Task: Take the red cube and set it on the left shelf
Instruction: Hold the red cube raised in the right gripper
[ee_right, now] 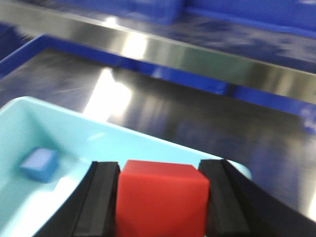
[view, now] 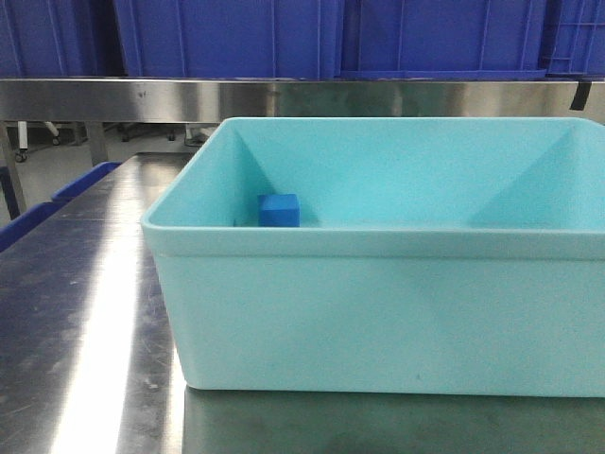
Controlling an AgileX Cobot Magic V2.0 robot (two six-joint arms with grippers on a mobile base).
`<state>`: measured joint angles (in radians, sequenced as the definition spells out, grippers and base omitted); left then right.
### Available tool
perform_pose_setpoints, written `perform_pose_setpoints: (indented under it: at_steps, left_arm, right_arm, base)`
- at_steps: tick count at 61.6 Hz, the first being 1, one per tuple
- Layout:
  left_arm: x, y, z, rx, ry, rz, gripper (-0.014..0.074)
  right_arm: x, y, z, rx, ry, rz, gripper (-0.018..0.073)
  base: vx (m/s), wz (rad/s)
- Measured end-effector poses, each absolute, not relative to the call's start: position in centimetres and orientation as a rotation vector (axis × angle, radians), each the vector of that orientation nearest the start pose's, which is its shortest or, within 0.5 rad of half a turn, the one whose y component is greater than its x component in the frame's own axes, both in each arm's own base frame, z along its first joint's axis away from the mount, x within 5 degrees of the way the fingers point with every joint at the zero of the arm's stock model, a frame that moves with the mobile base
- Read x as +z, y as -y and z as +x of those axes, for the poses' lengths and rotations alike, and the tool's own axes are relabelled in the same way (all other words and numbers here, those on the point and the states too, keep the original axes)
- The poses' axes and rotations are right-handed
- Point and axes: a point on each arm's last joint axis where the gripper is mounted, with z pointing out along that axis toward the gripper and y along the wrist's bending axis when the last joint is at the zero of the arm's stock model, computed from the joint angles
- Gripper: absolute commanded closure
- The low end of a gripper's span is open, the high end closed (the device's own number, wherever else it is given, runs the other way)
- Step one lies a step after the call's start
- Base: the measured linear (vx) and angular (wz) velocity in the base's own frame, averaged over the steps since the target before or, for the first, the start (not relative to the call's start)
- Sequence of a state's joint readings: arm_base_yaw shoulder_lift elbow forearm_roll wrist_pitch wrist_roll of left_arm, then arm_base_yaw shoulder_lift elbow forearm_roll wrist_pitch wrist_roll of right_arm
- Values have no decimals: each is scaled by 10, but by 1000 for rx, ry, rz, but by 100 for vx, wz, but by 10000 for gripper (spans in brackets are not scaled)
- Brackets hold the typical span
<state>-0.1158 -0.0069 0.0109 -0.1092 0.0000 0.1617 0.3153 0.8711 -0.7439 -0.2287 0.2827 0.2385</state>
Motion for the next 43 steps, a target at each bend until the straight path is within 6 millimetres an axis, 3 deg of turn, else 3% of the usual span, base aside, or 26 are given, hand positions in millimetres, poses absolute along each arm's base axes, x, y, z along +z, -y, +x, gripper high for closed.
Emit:
perform_pose_setpoints:
  at_steps: [13, 22, 33, 43]
  left_arm:
    - [210, 6, 56, -51, -1483, 125, 491]
    - [210, 6, 56, -51, -1483, 125, 491]
    - [210, 6, 56, -51, -1483, 125, 491]
    - [210, 6, 56, -51, -1483, 125, 491]
  right_arm:
    - [348, -12, 127, 54, -1799, -62, 504]
    - [344, 0, 98, 0, -1765, 16, 504]
    - [328, 6, 78, -36, -1748, 64, 504]
    - [318, 7, 75, -47, -1763, 76, 504]
  base:
    - [0, 0]
    - [0, 0]
    - [0, 0]
    - [0, 0]
